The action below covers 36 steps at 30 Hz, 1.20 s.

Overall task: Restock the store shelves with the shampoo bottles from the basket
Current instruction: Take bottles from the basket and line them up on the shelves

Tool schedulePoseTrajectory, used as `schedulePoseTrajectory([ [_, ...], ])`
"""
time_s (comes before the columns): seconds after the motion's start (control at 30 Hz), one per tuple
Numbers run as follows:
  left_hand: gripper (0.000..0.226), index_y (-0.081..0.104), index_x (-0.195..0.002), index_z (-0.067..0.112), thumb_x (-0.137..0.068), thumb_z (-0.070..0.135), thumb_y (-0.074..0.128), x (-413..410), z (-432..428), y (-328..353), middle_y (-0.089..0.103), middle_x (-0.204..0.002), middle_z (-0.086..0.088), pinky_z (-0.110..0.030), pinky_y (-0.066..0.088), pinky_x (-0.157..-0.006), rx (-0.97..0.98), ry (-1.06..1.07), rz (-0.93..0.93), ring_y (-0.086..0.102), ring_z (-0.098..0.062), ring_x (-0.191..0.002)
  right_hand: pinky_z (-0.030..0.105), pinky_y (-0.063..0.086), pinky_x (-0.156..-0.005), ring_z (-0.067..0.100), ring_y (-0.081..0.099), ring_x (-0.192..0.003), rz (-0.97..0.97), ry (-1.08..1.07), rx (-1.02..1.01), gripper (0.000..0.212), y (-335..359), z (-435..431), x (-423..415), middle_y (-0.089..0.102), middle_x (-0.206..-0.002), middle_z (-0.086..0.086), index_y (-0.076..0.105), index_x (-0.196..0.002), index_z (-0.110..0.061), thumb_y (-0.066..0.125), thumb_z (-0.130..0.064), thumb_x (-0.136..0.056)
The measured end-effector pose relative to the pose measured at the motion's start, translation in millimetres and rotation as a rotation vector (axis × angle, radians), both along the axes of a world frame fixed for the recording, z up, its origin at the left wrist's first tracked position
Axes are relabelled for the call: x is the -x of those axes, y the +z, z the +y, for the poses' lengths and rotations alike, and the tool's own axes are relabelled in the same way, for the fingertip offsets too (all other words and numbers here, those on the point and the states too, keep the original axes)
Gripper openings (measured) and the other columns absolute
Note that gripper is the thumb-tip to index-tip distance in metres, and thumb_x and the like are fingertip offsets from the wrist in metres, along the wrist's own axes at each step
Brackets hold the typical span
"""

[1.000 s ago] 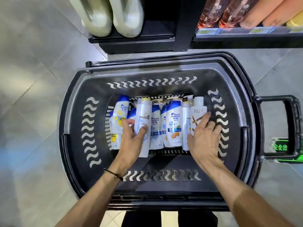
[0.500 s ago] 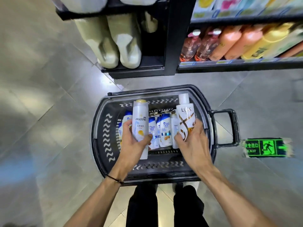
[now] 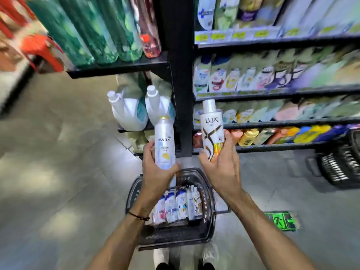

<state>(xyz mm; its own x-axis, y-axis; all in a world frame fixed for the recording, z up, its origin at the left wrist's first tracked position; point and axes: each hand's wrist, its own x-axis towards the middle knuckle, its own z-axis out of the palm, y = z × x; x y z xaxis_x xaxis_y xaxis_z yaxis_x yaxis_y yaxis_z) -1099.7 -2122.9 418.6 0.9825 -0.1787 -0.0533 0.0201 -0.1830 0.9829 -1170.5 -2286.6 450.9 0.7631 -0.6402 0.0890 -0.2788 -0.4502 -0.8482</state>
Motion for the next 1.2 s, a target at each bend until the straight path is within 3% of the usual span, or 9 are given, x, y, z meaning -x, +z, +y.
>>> schedulePoseTrajectory([
  [0.07,0.083,0.043,-0.131,0.023,-0.067,-0.002,0.09,-8.8,-13.3,50.2,0.063,-0.115,-0.005,-0.031,0.061,-0.077,0.028,-0.001,-0.063,0.067,-0.011,-0.092,-0.004,0.028,-0.089,0.012,0.046,-0.101,-0.088,0.005,0.048,0.076,49.2,-13.2,-3.7,0.057,-0.129,0.011,0.038,-0.147,-0.005,0.077,-0.018,-0.082],
  [0.17,0.081,0.042,-0.131,0.027,-0.07,0.003,0.089,-19.3,-31.9,123.4,0.065,-0.113,-0.005,-0.028,0.061,-0.07,0.065,-0.031,-0.175,0.07,-0.008,-0.089,0.027,0.048,-0.086,0.017,0.055,-0.096,-0.195,0.014,0.054,0.076,116.6,-31.3,-6.2,0.06,-0.122,0.009,0.038,-0.145,-0.01,0.077,-0.022,-0.081],
  [0.23,0.081,0.041,-0.133,0.023,-0.068,0.007,0.087,-21.9,-44.0,168.1,0.066,-0.111,-0.001,-0.028,0.062,-0.068,0.116,-0.021,-0.24,0.07,-0.006,-0.086,0.032,0.05,-0.083,0.025,0.06,-0.099,-0.256,0.008,0.06,0.077,154.4,-40.9,-5.8,0.061,-0.124,0.01,0.038,-0.145,-0.012,0.078,-0.025,-0.081],
  [0.37,0.082,0.039,-0.135,0.024,-0.07,0.006,0.086,-22.9,-67.6,237.6,0.066,-0.105,0.022,-0.041,0.065,-0.068,0.181,-0.032,-0.366,0.071,-0.007,-0.086,0.01,0.037,-0.074,0.013,0.052,-0.089,-0.39,-0.029,0.145,0.07,214.8,-56.7,-5.8,0.063,-0.113,0.007,0.044,-0.14,-0.012,0.08,-0.021,-0.08],
  [0.5,0.079,0.041,-0.129,0.036,-0.066,0.021,0.086,-21.3,-85.5,288.9,0.064,-0.108,0.03,-0.019,0.058,-0.073,0.242,-0.055,-0.508,0.069,0.001,-0.092,0.007,0.032,-0.074,0.006,0.046,-0.087,-0.468,-0.057,0.188,0.069,259.9,-67.0,-8.6,0.063,-0.116,0.01,0.045,-0.14,-0.007,0.08,-0.016,-0.081],
  [0.73,0.077,0.043,-0.126,0.046,-0.068,0.022,0.088,-32.2,-105.3,344.9,0.065,-0.114,0.028,-0.013,0.056,-0.075,0.342,-0.151,-0.617,0.069,0.001,-0.101,0.008,0.039,-0.069,0.019,0.061,-0.089,-0.533,-0.063,0.281,0.069,316.2,-74.8,-8.0,0.063,-0.114,0.008,0.041,-0.143,-0.008,0.078,-0.023,-0.087],
  [0.9,0.075,0.044,-0.124,0.05,-0.066,0.027,0.087,-42.9,-128.3,370.8,0.067,-0.112,0.013,-0.02,0.058,-0.072,0.428,-0.208,-0.639,0.071,-0.008,-0.097,0.001,0.039,-0.071,0.003,0.055,-0.087,-0.595,-0.122,0.324,0.064,346.5,-92.6,-8.9,0.062,-0.109,0.001,0.044,-0.141,-0.012,0.078,-0.026,-0.088],
  [1.07,0.076,0.044,-0.125,0.045,-0.068,0.025,0.088,-50.1,-162.4,390.8,0.068,-0.11,0.012,-0.025,0.06,-0.07,0.445,-0.221,-0.668,0.071,-0.013,-0.095,0.037,0.053,-0.079,0.024,0.062,-0.097,-0.638,-0.139,0.317,0.063,365.7,-124.1,-14.8,0.063,-0.114,0.006,0.043,-0.141,-0.013,0.075,-0.03,-0.09],
  [1.2,0.075,0.044,-0.126,0.044,-0.066,0.032,0.087,-59.0,-203.2,403.5,0.067,-0.112,0.006,-0.028,0.061,-0.071,0.441,-0.198,-0.681,0.071,-0.012,-0.093,0.019,0.046,-0.078,0.015,0.056,-0.093,-0.656,-0.161,0.323,0.062,376.6,-166.4,-24.7,0.063,-0.114,0.008,0.046,-0.14,-0.009,0.076,-0.028,-0.089],
])
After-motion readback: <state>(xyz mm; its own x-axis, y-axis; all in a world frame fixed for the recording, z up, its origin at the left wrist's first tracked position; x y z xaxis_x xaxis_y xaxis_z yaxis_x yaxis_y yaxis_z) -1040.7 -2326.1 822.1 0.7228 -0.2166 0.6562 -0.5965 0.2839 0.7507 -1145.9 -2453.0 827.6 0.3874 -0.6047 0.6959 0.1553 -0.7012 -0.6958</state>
